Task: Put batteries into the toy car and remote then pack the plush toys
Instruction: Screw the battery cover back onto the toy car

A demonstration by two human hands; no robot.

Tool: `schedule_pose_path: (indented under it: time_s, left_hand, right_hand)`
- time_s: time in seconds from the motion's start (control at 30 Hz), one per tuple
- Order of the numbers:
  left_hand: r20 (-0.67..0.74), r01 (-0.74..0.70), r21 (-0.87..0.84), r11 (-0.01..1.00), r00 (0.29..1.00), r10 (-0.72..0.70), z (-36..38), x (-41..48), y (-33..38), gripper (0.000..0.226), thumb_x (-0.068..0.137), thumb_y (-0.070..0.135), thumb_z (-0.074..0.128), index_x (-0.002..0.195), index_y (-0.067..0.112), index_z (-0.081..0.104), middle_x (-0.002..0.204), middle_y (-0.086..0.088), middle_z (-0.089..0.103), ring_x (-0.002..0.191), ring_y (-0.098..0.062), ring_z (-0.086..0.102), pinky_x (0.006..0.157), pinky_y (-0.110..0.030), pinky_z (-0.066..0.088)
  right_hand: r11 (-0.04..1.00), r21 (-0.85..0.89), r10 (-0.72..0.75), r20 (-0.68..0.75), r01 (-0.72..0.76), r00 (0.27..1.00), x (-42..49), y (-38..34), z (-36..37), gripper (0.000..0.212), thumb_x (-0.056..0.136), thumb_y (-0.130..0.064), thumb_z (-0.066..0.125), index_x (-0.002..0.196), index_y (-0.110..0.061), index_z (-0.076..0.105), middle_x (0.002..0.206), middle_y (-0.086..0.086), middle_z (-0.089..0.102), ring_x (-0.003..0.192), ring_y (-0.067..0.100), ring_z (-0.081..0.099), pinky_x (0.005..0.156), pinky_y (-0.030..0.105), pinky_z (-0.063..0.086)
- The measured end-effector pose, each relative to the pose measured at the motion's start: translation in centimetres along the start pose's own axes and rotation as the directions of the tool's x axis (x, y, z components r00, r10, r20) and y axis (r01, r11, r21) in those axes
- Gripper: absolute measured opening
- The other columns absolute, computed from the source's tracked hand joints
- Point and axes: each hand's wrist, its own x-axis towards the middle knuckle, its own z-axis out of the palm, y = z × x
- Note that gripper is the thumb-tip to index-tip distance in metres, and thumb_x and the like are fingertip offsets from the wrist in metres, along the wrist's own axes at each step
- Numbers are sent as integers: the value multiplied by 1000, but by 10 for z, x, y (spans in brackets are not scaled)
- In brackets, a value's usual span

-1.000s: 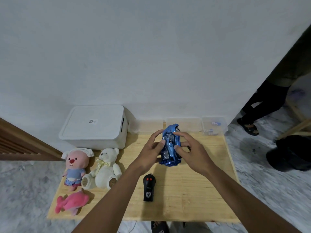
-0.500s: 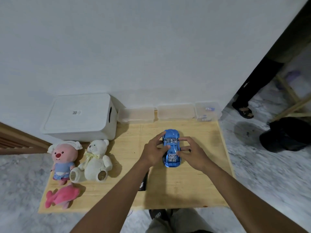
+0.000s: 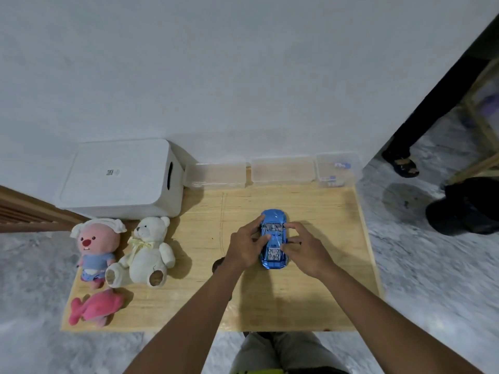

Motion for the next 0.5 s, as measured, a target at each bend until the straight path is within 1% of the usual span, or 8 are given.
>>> schedule_pose_path:
  time_s: [0.07,0.13,0.2,0.23,0.3,0.37,0.43,0.5]
  left_hand:
    - [-6,-14,26,1000,1000,14,-1,-2,4,56,97,21,72,149,24,53,135,5,66,126,-10,61,86,-3,47]
    - [-25,-14,45,999,1000,15,-10,-2,10,52,96,23,72,146,28,56,125,10,66,115,-8,63,80,-1,47]
    - [-75,-24,67,997,997,29,-28,3,17,50,95,27,74,143,28,59,127,5,66,109,-11,64,78,-4,47]
    - [-113,-40,119,992,992,54,-41,8,19,50,94,28,74,141,28,60,129,1,67,109,-13,64,81,-9,47]
    - [-187,-66,252,965,976,116,-71,19,22,48,93,25,75,138,25,61,129,-3,67,114,-18,63,89,-20,44]
    - [-232,-58,367,928,961,152,-101,30,24,48,91,24,75,137,22,61,131,-4,64,117,-21,62,92,-23,42]
    - [-256,-47,486,873,947,194,-126,45,24,50,89,21,75,137,20,60,136,-6,61,118,-27,60,94,-30,46]
    - [-255,-37,561,827,943,215,-144,62,22,55,87,19,74,139,19,58,142,-9,57,130,-30,53,102,-38,46]
  right_hand:
    - [996,-84,-30,-59,25,998,-1,0,-3,49,91,-36,69,136,-39,49,108,-9,66,97,13,65,75,27,50]
    - [986,-152,-87,-154,63,984,2,-4,-10,45,90,-41,68,132,-42,51,103,-10,68,98,13,65,78,30,51]
    - [967,-219,-174,-197,130,965,11,-14,-21,38,90,-41,65,127,-42,55,96,-13,65,97,14,64,81,32,52]
    - [950,-261,-223,-190,170,956,17,-23,-27,36,91,-39,64,126,-42,56,96,-15,63,98,13,63,82,32,52]
    - [906,-343,-312,-143,248,939,31,-48,-34,37,92,-36,64,128,-41,56,103,-15,61,97,10,59,84,30,49]
    - [832,-447,-398,-68,329,915,46,-75,-32,40,94,-35,62,133,-38,53,117,-12,59,96,9,57,83,29,49]
    - [740,-547,-461,12,392,887,65,-102,-22,45,95,-37,59,139,-37,48,132,-9,54,99,18,64,83,33,53]
    - [660,-635,-474,64,403,878,86,-123,-7,50,96,-38,59,144,-36,44,144,-7,45,101,26,66,84,37,54]
